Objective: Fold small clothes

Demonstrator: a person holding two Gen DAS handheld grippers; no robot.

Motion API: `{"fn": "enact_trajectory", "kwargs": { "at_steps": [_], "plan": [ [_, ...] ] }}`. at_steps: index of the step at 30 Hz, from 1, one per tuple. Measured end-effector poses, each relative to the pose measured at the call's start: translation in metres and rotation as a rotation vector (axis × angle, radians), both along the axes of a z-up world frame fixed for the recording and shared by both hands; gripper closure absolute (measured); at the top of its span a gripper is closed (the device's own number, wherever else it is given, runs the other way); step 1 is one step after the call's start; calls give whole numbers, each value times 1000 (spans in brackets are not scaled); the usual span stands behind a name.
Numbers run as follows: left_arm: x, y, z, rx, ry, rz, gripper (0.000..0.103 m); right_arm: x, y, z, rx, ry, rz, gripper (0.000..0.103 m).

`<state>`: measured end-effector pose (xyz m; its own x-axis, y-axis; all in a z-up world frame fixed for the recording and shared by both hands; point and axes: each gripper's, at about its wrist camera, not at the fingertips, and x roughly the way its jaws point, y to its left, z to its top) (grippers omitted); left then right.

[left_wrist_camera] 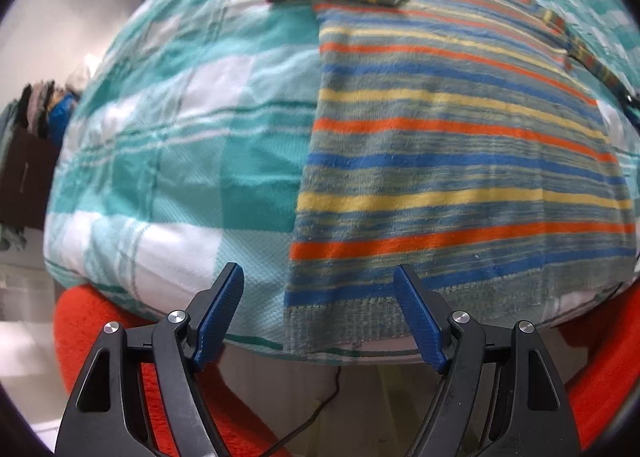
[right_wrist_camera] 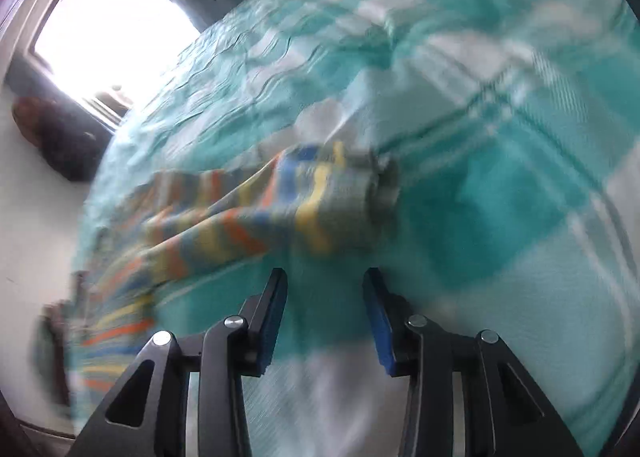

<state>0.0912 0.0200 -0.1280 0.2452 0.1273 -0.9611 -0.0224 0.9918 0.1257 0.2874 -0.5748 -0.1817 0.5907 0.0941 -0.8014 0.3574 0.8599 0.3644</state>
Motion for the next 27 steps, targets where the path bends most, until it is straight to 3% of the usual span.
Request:
{"fn": "enact_trajectory", "kwargs": {
  "at_steps": [4,6,7,11,13,14,15,16,17,18,19,25,27],
  "plan": [
    [-1,10,-1,12,3,26,23,12,0,-5,-7,-69,6,62],
    [1,16,-6,-4,22,49,23,4,-2,-1,23,-43,51,85],
    [2,19,-8,-15,28,61,24,-2,-2,3,30,-37,61,103],
    [2,15,-14,-16,37,46,24,-20,-21,22,169,11,57,103],
    [2,8,-16,-16,40,24,24,-27,-31,26,286,56,31,103],
    [3,5,-17,-19,43,16,24,-28,-31,28,290,72,43,103],
    [3,2,-17,-21,45,8,24,-25,-29,32,219,78,67,103],
    [4,-2,-17,-22,45,-3,24,-24,-24,36,116,74,85,96],
    [4,-5,-16,-20,43,-10,24,-19,-21,36,16,74,104,85],
    [4,-7,-14,-16,37,-16,24,-16,-18,31,-45,77,125,61],
    [4,-9,-11,-12,28,-23,24,-13,-18,26,-49,72,141,52],
    [5,-1,-10,9,33,1,24,17,-9,10,-179,19,183,53],
    [6,5,-10,4,37,21,24,21,-10,10,-163,19,226,82]
  ]
}}
